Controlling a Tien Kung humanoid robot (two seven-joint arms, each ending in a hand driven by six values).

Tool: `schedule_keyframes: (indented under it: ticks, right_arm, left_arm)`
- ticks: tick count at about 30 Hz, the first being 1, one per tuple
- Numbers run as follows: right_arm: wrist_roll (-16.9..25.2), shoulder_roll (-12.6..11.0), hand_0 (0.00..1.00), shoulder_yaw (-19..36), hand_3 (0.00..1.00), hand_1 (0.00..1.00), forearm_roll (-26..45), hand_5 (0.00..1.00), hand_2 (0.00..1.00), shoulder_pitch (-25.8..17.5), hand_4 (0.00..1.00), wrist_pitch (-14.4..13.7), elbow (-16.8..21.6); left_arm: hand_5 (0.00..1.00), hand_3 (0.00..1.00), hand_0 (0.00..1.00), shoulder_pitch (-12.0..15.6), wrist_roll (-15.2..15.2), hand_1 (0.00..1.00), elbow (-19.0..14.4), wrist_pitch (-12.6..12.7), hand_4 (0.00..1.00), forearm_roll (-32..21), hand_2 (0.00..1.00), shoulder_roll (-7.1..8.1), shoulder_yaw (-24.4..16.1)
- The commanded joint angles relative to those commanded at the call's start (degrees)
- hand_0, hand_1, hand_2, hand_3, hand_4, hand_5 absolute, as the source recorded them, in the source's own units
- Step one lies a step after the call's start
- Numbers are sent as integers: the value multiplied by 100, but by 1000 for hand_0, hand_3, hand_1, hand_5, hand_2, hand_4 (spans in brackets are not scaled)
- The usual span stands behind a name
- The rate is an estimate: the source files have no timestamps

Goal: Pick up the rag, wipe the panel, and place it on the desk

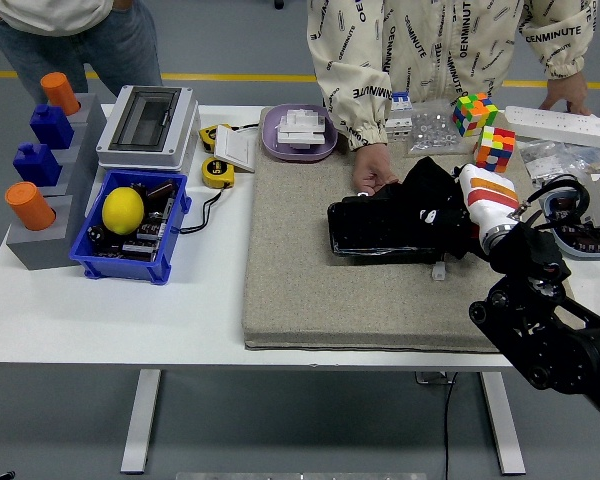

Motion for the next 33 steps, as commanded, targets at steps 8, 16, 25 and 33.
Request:
schedule_keyframes:
  ticks: [8,16,25,33]
  right_arm:
    - [2,205,378,-249,527,450,32,337,520,113,939,-5,-41]
    - [-2,405,379,-506,527,450,52,341,519,279,939,-9,-20]
    - [0,619,379,-727,527,450,87,345,520,387,939,4,-75]
    - [-17,641,385,-1139,527,450,203,348,519,549,939,68,-1]
  left_arm:
    - [443,579,652,-18,-1,662,0,1,676,-5,695,5,12]
    - [442,580,651,-40,-1,662,0,3,675,-20,695,28,63]
    - [443,580,651,-42,0,663,-5,-1,676,-47,695,67,138]
    - [444,581,651,-23,-1,662,4,1,678,-63,695,91,192]
